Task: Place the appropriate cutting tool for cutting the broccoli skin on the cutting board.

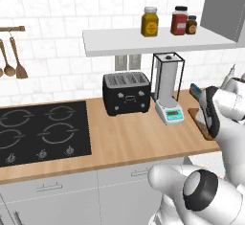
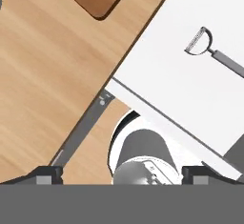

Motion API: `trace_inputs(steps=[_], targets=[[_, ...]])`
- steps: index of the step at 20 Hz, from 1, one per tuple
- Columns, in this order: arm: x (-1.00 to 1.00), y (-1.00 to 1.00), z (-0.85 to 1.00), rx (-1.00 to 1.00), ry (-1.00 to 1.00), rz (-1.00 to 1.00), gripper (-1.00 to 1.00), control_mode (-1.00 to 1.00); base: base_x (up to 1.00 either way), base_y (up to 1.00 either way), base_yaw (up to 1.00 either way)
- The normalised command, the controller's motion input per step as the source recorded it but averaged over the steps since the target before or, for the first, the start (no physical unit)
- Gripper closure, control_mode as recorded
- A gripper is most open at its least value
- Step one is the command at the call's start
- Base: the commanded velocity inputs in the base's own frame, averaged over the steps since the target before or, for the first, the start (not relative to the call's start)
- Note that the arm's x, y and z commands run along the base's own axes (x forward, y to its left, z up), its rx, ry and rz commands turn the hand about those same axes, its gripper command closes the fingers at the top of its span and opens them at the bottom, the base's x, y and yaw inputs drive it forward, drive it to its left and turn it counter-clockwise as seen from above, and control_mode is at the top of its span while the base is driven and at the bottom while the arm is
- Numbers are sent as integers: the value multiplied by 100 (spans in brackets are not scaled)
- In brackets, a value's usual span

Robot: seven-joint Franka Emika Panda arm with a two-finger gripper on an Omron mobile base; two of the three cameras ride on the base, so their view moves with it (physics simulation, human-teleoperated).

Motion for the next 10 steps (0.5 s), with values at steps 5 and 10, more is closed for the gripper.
trace_inputs(steps=[5,10], targets=[[-36,44,73,-7,-1,0,-100,-100,0,0,0],[-30,44,75,-8,0,0,-100,-100,0,0,0]])
